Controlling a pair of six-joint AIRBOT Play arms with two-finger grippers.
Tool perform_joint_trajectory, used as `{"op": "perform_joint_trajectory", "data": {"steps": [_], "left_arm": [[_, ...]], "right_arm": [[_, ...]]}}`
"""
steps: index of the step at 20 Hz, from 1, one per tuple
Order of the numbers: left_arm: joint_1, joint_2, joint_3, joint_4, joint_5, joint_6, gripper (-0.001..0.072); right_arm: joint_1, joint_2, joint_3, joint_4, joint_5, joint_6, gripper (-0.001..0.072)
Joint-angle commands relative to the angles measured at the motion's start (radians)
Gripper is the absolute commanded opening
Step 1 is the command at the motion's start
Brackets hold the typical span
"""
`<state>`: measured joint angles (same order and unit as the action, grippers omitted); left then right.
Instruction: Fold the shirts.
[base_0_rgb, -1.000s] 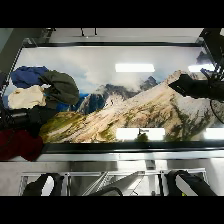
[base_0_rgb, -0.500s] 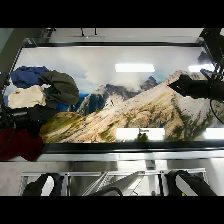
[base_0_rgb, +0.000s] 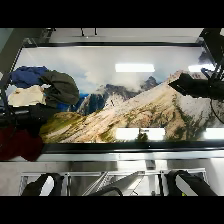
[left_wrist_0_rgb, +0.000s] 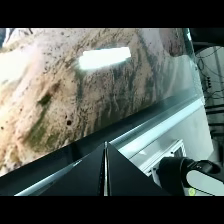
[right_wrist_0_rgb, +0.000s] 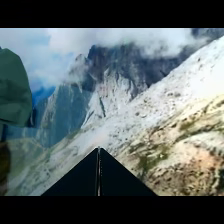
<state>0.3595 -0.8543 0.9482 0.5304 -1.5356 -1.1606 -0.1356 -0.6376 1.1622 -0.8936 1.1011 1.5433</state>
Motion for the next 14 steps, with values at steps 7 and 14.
{"op": "perform_joint_trajectory", "data": {"steps": [7,14], "left_arm": [[0.049,-0.383,0.188,0.010,0.205,0.069,0.0685],[0.002,-0.787,0.593,0.490,0.447,0.078,0.0684]], "right_arm": [[0.000,-0.063,0.000,-0.035,-0.012,-0.004,0.0447],[0.000,-0.191,-0.001,-0.116,-0.013,-0.029,0.0530]]}}
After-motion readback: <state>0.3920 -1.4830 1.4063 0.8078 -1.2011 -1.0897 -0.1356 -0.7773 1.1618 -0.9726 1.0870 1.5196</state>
